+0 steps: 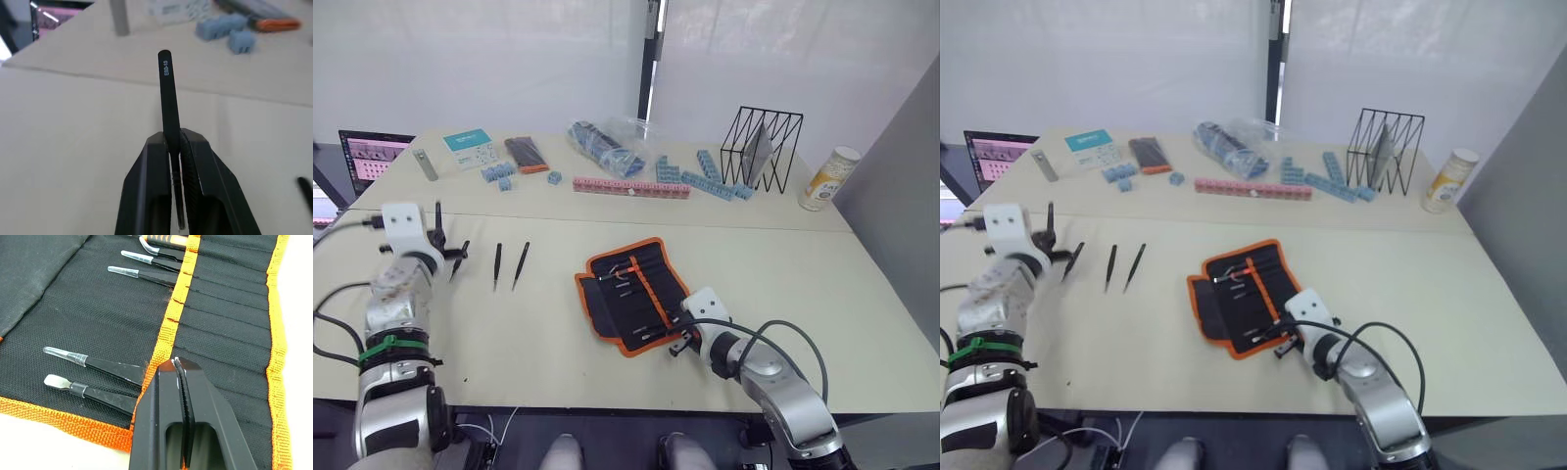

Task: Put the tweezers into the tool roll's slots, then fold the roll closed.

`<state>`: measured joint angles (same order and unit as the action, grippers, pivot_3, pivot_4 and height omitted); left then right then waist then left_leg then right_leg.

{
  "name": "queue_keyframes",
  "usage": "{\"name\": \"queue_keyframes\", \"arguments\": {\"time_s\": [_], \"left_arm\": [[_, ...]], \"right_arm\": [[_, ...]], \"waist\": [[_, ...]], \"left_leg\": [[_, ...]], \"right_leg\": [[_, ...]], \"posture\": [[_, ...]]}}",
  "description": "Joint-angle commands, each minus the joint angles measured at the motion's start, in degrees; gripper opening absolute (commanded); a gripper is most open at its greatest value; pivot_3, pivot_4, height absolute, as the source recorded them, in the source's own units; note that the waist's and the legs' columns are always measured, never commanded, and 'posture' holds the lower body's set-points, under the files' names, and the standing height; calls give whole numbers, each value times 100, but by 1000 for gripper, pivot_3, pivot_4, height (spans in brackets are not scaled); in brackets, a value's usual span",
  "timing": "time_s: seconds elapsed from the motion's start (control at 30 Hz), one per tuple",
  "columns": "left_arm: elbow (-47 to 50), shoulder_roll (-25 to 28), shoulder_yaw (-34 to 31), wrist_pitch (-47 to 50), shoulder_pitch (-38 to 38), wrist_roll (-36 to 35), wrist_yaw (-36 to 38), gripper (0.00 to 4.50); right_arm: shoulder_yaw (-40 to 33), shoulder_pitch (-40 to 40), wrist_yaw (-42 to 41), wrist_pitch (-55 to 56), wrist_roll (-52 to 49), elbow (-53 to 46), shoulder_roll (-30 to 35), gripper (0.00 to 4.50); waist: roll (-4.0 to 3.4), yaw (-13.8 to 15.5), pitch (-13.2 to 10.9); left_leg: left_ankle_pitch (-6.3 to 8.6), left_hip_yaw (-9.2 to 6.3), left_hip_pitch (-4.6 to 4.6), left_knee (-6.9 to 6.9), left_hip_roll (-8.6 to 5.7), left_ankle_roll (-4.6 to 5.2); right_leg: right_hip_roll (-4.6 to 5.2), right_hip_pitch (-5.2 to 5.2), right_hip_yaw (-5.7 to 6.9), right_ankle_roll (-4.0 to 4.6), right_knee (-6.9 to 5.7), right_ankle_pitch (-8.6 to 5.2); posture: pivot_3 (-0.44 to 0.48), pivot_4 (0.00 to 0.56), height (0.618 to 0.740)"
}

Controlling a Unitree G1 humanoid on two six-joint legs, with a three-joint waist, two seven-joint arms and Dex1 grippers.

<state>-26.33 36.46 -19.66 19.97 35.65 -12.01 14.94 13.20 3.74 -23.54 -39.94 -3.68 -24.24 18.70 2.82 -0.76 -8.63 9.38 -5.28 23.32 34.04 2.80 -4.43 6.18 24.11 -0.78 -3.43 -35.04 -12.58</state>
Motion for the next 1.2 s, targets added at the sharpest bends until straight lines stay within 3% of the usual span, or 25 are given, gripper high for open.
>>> {"name": "queue_keyframes", "arguments": {"time_s": [0.03, 0.17, 0.33, 0.63, 1.2], "left_arm": [[1479, 204, 492, 688, -284, -520, 1179, 31], [2975, 329, 1092, 1646, -810, -1405, 2437, 31], [3723, 502, 1634, 2306, -1051, -1904, 3288, 31], [3925, 1072, 3090, 2654, -627, -1177, 3941, 31], [2959, 501, 4898, 3461, 1229, -192, 4537, 31]], "right_arm": [[196, -202, -48, -325, 3, 321, 74, 0], [237, -166, -69, -338, 5, 329, 68, 0], [269, -194, -42, -362, 0, 325, 49, 0], [290, -444, 132, -361, 44, 296, 4, 0], [339, -726, 581, -412, 74, 83, -304, 0]], "waist": [[-3, -5, -1], [-10, -16, -3], [-6, -20, -9], [-14, -9, -11], [-13, -22, -8]], "left_leg": [[2, 1, -1, -4, 0, -2], [3, 1, -6, -16, 1, -1], [1, 1, -2, -14, 5, 3], [4, 1, -1, -14, 5, 14], [11, 0, -1, -14, 4, 29]], "right_leg": [[0, 0, -2, 11, 2, -7], [0, 2, -3, 39, 3, -23], [-1, 9, -2, 44, 3, -28], [-1, 7, -3, 46, 6, -35], [-7, 4, -5, 43, 0, -40]], "posture": [[0, 150, 737], [0, 150, 737], [0, 150, 737], [0, 150, 737], [0, 150, 737]]}}
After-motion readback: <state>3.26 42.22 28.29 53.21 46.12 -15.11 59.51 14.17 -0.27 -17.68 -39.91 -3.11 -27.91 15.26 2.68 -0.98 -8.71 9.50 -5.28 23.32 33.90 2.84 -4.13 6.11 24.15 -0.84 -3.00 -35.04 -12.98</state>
